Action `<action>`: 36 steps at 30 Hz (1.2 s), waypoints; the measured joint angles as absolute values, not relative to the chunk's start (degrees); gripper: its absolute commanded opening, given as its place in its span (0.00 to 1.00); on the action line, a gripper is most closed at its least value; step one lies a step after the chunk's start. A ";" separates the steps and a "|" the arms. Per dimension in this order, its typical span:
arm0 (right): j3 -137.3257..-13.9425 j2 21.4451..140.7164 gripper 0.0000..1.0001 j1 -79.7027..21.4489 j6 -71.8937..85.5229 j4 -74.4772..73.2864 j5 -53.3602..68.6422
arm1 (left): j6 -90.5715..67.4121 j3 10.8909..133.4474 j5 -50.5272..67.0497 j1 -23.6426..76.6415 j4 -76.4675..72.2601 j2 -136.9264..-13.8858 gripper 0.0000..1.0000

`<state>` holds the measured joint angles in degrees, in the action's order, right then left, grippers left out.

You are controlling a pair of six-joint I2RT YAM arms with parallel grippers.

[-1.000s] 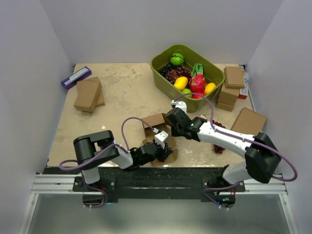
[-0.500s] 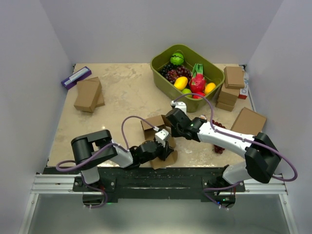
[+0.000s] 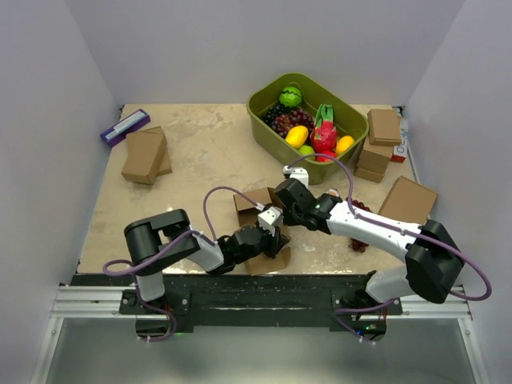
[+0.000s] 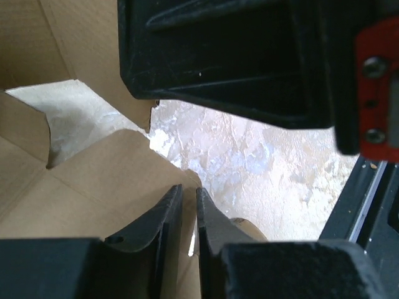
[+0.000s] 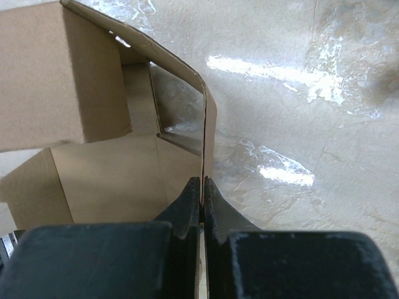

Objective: Fold the paper box

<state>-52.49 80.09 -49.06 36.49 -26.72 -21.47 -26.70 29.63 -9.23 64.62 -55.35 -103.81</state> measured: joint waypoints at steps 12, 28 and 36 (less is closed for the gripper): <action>-51.35 80.05 0.00 -49.23 37.34 -25.93 -19.42 | -28.97 27.03 -7.46 64.51 -62.83 -107.87 0.17; -48.82 80.99 0.58 -50.76 39.44 -23.97 -18.24 | -29.47 26.83 -6.44 64.49 -64.10 -108.47 0.17; -48.84 73.10 0.82 -49.95 39.24 -30.79 -20.95 | -27.59 26.81 -5.91 64.69 -61.73 -105.25 0.36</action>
<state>-48.84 73.10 -49.95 39.24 -30.79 -20.95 -27.59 26.81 -5.91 64.69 -61.73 -105.25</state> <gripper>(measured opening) 0.795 0.269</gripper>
